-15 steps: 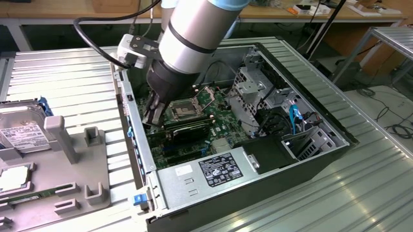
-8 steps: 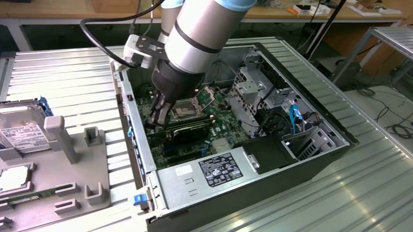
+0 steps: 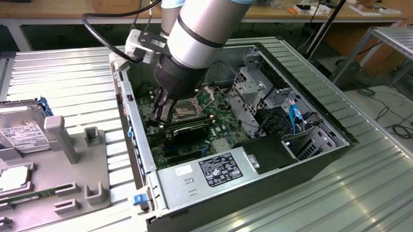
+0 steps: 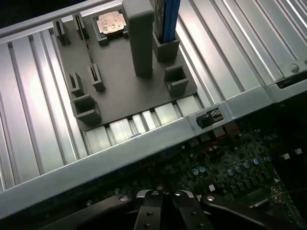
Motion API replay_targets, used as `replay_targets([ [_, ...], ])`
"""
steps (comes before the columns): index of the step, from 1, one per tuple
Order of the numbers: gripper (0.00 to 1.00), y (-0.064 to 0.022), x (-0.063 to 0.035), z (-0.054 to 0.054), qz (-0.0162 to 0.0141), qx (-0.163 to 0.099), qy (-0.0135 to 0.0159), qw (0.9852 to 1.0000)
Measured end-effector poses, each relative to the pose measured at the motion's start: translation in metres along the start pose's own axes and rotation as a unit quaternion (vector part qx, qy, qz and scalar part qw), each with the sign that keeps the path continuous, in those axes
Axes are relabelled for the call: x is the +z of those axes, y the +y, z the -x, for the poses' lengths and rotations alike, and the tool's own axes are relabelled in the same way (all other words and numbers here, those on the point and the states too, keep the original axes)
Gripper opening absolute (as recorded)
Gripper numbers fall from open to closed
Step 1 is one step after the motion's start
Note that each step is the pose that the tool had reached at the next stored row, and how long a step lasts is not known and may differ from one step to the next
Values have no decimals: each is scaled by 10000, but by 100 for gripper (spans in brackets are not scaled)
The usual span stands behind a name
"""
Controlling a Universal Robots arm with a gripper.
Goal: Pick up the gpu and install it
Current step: 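Press down on the gpu until it lock into place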
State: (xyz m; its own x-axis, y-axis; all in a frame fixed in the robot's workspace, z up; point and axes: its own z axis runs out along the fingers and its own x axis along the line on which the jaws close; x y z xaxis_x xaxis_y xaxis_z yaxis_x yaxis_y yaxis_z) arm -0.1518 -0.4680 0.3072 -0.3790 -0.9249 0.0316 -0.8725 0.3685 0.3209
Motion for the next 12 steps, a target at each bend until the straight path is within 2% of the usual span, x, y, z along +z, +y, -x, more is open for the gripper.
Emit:
replay_targets([
  [2,11,91,35,-72,-10,7,20,10000],
  [12,11,74,66,-115,-32,6,16,10000],
])
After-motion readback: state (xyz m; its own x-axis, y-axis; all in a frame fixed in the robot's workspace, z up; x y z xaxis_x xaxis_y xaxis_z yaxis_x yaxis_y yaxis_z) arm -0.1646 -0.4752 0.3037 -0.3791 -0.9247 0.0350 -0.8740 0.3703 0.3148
